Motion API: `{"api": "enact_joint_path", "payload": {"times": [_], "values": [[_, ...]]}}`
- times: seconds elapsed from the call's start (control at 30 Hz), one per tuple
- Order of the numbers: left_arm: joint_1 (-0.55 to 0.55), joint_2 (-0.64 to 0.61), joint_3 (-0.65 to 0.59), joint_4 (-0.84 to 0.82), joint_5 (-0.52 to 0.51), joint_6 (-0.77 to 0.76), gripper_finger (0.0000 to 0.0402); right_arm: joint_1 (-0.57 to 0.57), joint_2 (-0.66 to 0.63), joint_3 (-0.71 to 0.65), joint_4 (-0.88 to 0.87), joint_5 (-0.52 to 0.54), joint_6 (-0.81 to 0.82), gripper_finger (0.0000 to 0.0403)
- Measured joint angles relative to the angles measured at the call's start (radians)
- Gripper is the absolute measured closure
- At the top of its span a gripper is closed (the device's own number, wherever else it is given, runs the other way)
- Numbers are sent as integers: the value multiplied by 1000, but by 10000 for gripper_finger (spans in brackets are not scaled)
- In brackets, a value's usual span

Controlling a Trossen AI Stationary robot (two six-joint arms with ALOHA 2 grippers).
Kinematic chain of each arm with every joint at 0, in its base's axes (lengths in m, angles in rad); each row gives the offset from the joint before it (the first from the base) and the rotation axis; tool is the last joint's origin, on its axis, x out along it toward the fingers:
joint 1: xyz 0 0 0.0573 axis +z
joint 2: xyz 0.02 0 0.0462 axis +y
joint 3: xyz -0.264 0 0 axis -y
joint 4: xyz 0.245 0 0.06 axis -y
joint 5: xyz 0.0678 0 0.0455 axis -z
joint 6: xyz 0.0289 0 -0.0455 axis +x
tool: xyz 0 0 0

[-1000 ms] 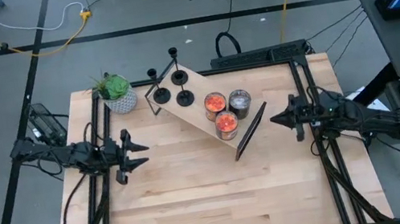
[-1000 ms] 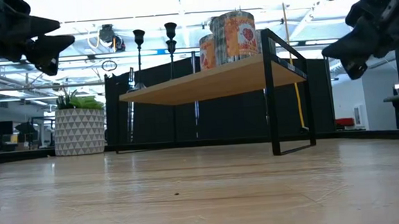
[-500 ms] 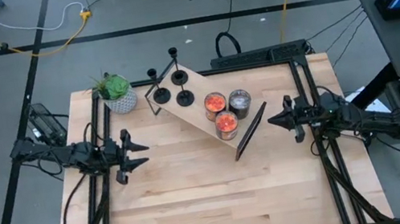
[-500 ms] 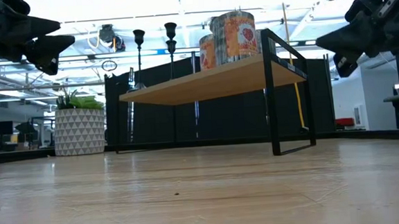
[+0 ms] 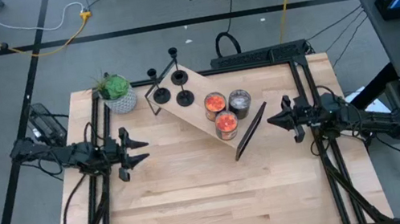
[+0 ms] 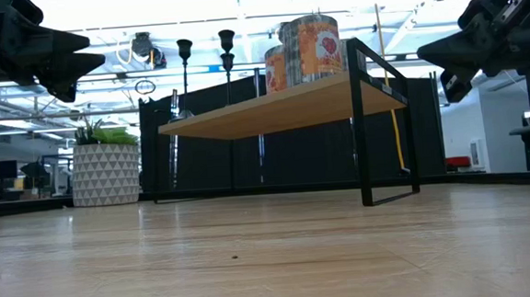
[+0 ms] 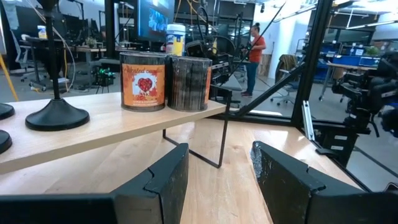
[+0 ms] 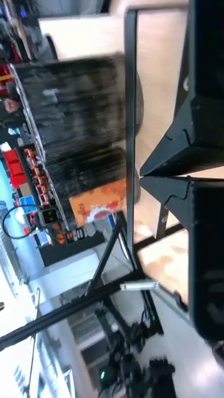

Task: Pick & Place candle stick holders
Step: Return to Home Position

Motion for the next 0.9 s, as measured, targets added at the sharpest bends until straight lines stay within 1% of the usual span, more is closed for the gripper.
{"api": "enact_joint_path", "payload": {"times": [0.23, 0.9], "values": [[0, 0, 0, 1, 0, 0, 218, 0, -1, -1, 137, -4, -6, 397], [0, 0, 0, 2, 0, -2, 218, 0, 0, -2, 154, -2, -6, 397]]}}
